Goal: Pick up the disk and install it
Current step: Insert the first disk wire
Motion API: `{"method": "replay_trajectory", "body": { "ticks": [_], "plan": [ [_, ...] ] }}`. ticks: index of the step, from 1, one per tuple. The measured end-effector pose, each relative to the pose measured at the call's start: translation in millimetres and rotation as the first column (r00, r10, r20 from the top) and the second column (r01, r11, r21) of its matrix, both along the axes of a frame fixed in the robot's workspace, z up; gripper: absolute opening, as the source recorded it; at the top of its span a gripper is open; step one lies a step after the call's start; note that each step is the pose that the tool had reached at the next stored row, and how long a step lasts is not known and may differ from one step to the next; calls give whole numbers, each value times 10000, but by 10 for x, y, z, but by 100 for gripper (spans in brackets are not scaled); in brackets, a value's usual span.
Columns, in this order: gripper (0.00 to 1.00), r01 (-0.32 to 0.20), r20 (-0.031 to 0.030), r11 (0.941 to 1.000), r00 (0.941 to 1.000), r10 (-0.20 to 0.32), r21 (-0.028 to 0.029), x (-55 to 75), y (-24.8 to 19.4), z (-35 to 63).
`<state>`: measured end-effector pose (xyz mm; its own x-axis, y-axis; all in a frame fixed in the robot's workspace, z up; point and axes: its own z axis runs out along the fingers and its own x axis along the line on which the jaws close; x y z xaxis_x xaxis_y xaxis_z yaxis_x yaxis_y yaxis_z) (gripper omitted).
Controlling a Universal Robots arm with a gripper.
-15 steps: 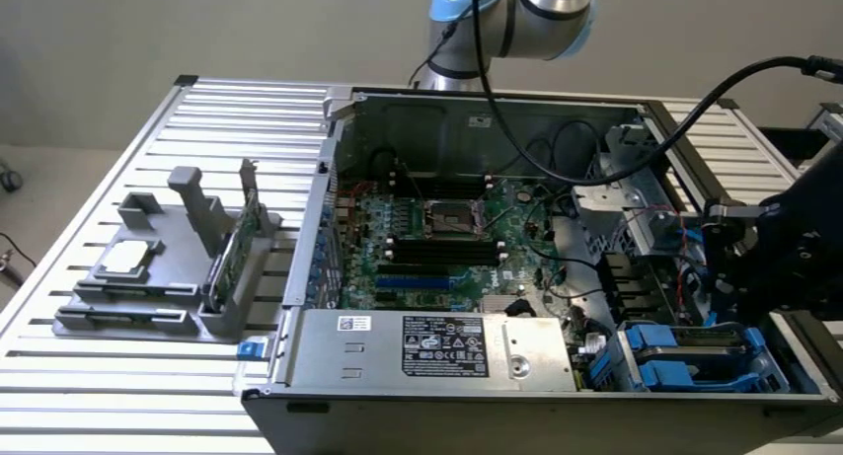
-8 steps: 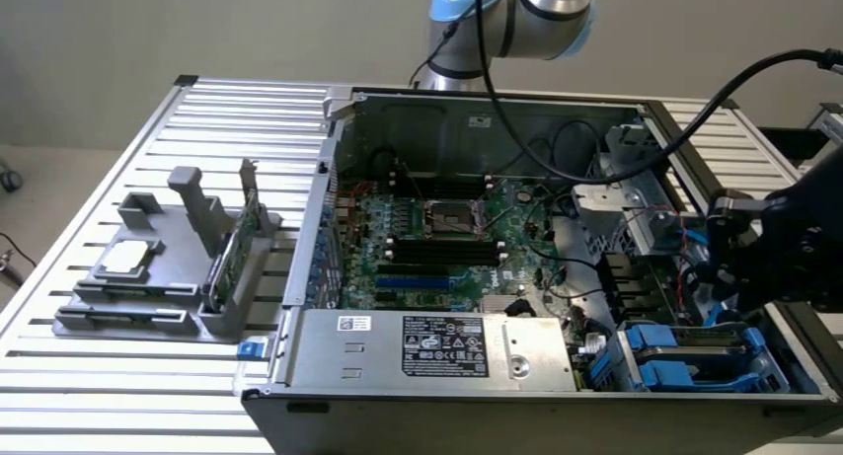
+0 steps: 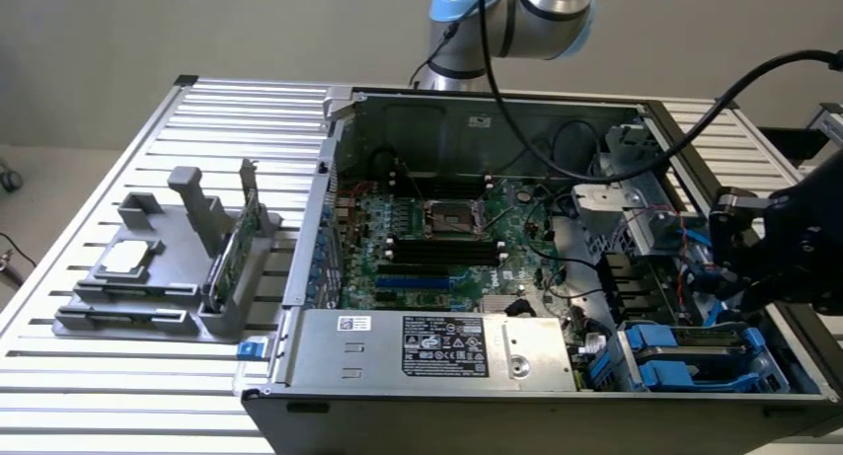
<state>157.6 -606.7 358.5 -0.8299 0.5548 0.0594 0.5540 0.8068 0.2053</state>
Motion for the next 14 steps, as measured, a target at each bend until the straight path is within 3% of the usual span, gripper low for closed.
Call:
{"method": "replay_trajectory", "body": {
  "ticks": [6,14],
  "plan": [
    [27,808,0,9967,9967,-808,-4,0,1,-41],
    [27,1453,0,9894,9894,-1453,-5,14,-3,-125]
  ]
}}
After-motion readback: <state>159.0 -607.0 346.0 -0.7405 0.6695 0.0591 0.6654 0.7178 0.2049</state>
